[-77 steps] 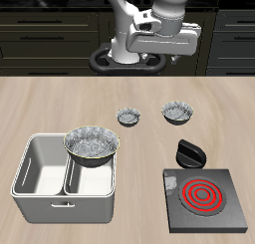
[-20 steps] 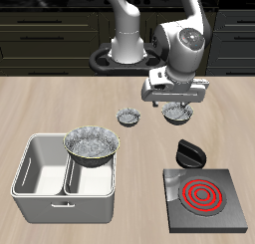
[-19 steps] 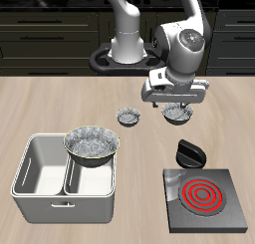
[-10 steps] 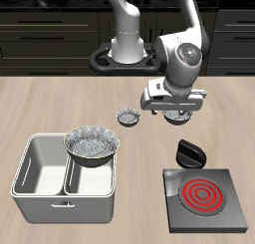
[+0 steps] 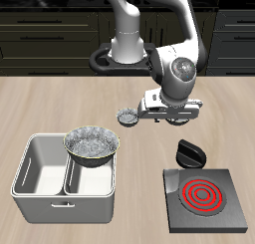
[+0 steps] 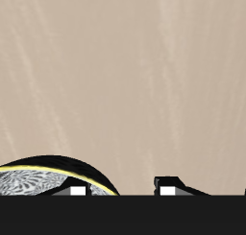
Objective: Place the largest bowl in the left side of the drainer and the medium bowl in the right side
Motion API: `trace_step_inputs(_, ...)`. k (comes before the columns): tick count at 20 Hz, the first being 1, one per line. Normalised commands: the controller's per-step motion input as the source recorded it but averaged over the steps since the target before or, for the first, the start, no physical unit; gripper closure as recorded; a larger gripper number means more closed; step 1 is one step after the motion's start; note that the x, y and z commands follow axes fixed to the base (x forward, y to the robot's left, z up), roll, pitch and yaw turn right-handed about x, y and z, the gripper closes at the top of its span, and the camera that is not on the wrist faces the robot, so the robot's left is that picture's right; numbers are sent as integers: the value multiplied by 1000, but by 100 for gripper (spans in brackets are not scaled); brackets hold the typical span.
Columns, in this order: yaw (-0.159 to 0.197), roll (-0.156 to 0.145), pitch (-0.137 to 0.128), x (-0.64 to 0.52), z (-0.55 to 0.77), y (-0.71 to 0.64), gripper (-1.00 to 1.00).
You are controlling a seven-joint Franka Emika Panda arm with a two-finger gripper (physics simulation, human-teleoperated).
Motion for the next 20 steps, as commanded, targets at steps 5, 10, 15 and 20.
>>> trace_step_inputs(5,-28,7,-31,-21,267,-51,100)
trace_step_inputs(10,0,-14,-46,36,270,-72,100)
trace_step_inputs(15,-17,-11,-53,55,481,-128,100)
trace_step_inputs(20,-9,-4,-65,-15,575,-111,100)
